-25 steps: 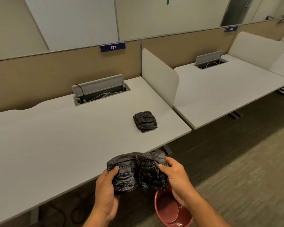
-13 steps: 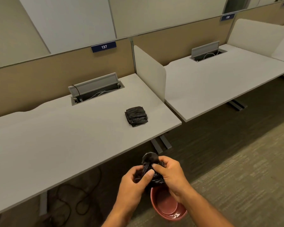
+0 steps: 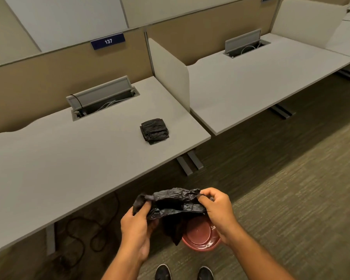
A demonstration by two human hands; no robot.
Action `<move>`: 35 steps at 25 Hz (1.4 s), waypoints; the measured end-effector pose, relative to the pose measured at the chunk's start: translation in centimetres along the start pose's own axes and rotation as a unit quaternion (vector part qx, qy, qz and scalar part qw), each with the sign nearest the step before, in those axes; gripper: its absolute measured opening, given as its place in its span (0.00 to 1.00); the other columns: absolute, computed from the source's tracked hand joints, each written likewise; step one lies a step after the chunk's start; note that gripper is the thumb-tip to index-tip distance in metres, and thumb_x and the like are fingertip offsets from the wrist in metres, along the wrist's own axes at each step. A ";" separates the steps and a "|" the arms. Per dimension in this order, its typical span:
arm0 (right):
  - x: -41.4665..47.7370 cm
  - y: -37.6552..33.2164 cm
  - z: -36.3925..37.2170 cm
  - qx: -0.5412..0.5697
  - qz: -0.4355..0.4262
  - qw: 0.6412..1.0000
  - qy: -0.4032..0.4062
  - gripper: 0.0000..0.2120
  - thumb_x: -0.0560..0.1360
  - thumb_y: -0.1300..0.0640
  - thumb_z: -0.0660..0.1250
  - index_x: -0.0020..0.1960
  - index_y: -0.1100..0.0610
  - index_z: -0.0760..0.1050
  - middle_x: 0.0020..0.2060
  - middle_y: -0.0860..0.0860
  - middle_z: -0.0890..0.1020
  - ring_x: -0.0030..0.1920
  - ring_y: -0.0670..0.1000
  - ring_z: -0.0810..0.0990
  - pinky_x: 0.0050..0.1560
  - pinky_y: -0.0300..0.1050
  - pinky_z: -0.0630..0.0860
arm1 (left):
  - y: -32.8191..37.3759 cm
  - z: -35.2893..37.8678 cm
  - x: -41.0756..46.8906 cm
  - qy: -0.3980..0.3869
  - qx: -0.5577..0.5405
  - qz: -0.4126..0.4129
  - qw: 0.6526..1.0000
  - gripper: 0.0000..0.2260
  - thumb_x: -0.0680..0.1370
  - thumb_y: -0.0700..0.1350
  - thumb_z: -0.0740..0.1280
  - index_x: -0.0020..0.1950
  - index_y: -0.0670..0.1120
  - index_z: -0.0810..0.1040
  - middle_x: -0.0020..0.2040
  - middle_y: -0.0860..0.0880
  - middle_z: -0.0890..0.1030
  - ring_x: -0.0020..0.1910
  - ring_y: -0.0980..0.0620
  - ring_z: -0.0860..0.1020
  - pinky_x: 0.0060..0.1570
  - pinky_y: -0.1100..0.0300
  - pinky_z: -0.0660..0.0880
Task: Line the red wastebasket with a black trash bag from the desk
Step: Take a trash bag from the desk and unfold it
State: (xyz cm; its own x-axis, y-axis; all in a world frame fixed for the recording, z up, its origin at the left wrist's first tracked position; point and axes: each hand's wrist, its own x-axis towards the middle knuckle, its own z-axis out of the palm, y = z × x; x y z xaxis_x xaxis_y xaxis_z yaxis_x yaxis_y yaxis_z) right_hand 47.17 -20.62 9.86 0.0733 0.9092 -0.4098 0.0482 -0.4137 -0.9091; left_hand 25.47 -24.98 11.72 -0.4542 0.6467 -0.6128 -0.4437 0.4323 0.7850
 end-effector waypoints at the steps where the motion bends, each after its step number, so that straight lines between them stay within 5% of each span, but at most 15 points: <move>1: -0.1 0.0 0.0 -0.013 0.008 1.000 0.024 0.07 0.77 0.64 0.73 0.43 0.55 0.85 0.37 0.50 0.87 0.42 0.50 0.84 0.43 0.43 0.80 | 0.3 0.0 0.4 -0.004 -0.027 -0.025 0.999 0.05 0.83 0.41 0.71 0.56 0.46 0.87 0.50 0.44 0.91 0.51 0.45 0.87 0.40 0.51 0.83; 3: -0.5 -0.3 -0.2 -0.111 0.001 0.992 0.064 0.05 0.76 0.62 0.74 0.48 0.54 0.85 0.49 0.52 0.86 0.50 0.52 0.84 0.52 0.48 0.80 | 0.8 -0.1 0.8 -0.033 -0.020 -0.025 0.999 0.07 0.84 0.41 0.69 0.55 0.44 0.87 0.52 0.41 0.90 0.49 0.43 0.87 0.43 0.49 0.83; 6: -1.7 -1.5 -0.3 -0.275 -0.092 0.954 0.077 0.30 0.70 0.49 0.75 0.72 0.47 0.75 0.74 0.47 0.73 0.70 0.48 0.74 0.72 0.56 0.73 | 1.9 -0.1 0.9 -0.132 0.114 0.066 0.982 0.10 0.84 0.45 0.68 0.53 0.50 0.90 0.51 0.45 0.92 0.48 0.47 0.90 0.43 0.56 0.85; 8: -2.3 -3.4 0.9 -0.287 -0.174 0.942 0.017 0.39 0.69 0.39 0.73 0.77 0.39 0.66 0.78 0.39 0.66 0.74 0.40 0.66 0.75 0.52 0.65 | 2.9 0.4 0.7 -0.196 0.224 0.141 0.944 0.10 0.84 0.48 0.68 0.54 0.57 0.90 0.51 0.51 0.91 0.50 0.50 0.90 0.42 0.62 0.84; 10: -2.2 -5.1 2.7 -0.367 -0.231 0.899 -0.065 0.38 0.71 0.36 0.71 0.78 0.38 0.64 0.77 0.38 0.69 0.73 0.36 0.64 0.75 0.51 0.61 | 3.8 1.1 0.6 -0.241 0.291 0.197 0.905 0.10 0.84 0.49 0.69 0.54 0.61 0.89 0.50 0.56 0.91 0.51 0.55 0.89 0.43 0.64 0.83; 12: -1.8 -6.5 4.3 -0.441 -0.252 0.858 -0.084 0.26 0.75 0.45 0.69 0.73 0.40 0.73 0.68 0.42 0.79 0.70 0.43 0.74 0.74 0.55 0.65 | 4.8 1.8 0.6 -0.256 0.340 0.249 0.870 0.08 0.81 0.50 0.72 0.52 0.63 0.89 0.50 0.60 0.90 0.51 0.60 0.87 0.45 0.67 0.81; 15: -1.0 -8.0 5.0 -0.436 -0.229 0.869 -0.045 0.14 0.76 0.56 0.66 0.58 0.44 0.83 0.51 0.43 0.87 0.56 0.47 0.83 0.68 0.58 0.73 | 6.5 1.3 1.3 -0.252 0.428 0.276 0.823 0.11 0.70 0.57 0.82 0.51 0.62 0.86 0.48 0.60 0.89 0.49 0.63 0.85 0.44 0.68 0.79; 18: -0.6 -8.7 4.3 -0.420 -0.209 0.883 -0.010 0.16 0.75 0.61 0.65 0.56 0.45 0.85 0.50 0.43 0.88 0.54 0.48 0.85 0.65 0.56 0.78 | 7.4 0.3 2.5 -0.234 0.569 0.240 0.752 0.07 0.72 0.54 0.81 0.47 0.60 0.85 0.44 0.57 0.88 0.43 0.60 0.85 0.43 0.63 0.81; 23: 0.0 -8.6 1.8 -0.378 -0.173 0.908 0.045 0.19 0.75 0.65 0.65 0.55 0.46 0.86 0.48 0.42 0.88 0.51 0.47 0.85 0.59 0.52 0.83 | 7.3 -1.2 4.0 -0.144 0.554 0.247 0.782 0.10 0.80 0.46 0.73 0.41 0.59 0.84 0.40 0.57 0.86 0.40 0.62 0.85 0.36 0.70 0.73; 27: 0.2 -7.3 0.0 -0.359 -0.132 0.921 0.077 0.16 0.75 0.64 0.66 0.53 0.46 0.85 0.47 0.44 0.88 0.51 0.49 0.86 0.56 0.55 0.84 | 7.0 -1.1 4.6 -0.101 0.474 0.262 0.835 0.14 0.80 0.38 0.68 0.47 0.59 0.83 0.45 0.56 0.86 0.44 0.58 0.83 0.41 0.62 0.76; 29: -0.1 -6.7 -0.3 -0.343 -0.132 0.927 0.080 0.17 0.73 0.59 0.69 0.58 0.45 0.83 0.55 0.45 0.87 0.58 0.51 0.85 0.62 0.55 0.81 | 6.9 -0.3 4.3 -0.116 0.459 0.303 0.827 0.15 0.81 0.39 0.67 0.49 0.61 0.82 0.45 0.60 0.84 0.45 0.60 0.82 0.44 0.64 0.76; 31: -1.0 -6.4 0.4 -0.358 -0.172 0.915 0.068 0.30 0.71 0.47 0.72 0.73 0.42 0.74 0.71 0.42 0.76 0.73 0.46 0.74 0.76 0.52 0.68 | 6.8 0.7 3.9 -0.167 0.458 0.340 0.804 0.15 0.81 0.41 0.68 0.50 0.64 0.82 0.45 0.64 0.83 0.47 0.64 0.82 0.46 0.70 0.74; 33: -1.4 -6.2 2.0 -0.418 -0.251 0.872 0.038 0.43 0.69 0.36 0.71 0.81 0.41 0.61 0.79 0.40 0.65 0.80 0.42 0.60 0.79 0.52 0.54 | 6.6 1.9 3.7 -0.225 0.458 0.362 0.780 0.15 0.80 0.42 0.69 0.50 0.65 0.84 0.44 0.65 0.85 0.49 0.69 0.82 0.45 0.74 0.74; 35: -1.3 -6.0 3.8 -0.484 -0.267 0.833 0.002 0.44 0.71 0.33 0.69 0.82 0.43 0.60 0.78 0.43 0.68 0.80 0.45 0.64 0.78 0.52 0.56 | 6.4 3.0 3.6 -0.267 0.459 0.374 0.760 0.12 0.80 0.44 0.70 0.51 0.61 0.87 0.44 0.63 0.87 0.49 0.67 0.84 0.47 0.70 0.77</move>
State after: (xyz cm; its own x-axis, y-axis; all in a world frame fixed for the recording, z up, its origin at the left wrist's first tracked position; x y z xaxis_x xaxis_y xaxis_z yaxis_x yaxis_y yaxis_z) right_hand 43.04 -19.09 15.58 -0.2135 0.9763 0.0365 0.8555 0.2048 -0.4755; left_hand 23.30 -18.03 14.80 0.1737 0.9843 -0.0316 0.6214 -0.0847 0.7789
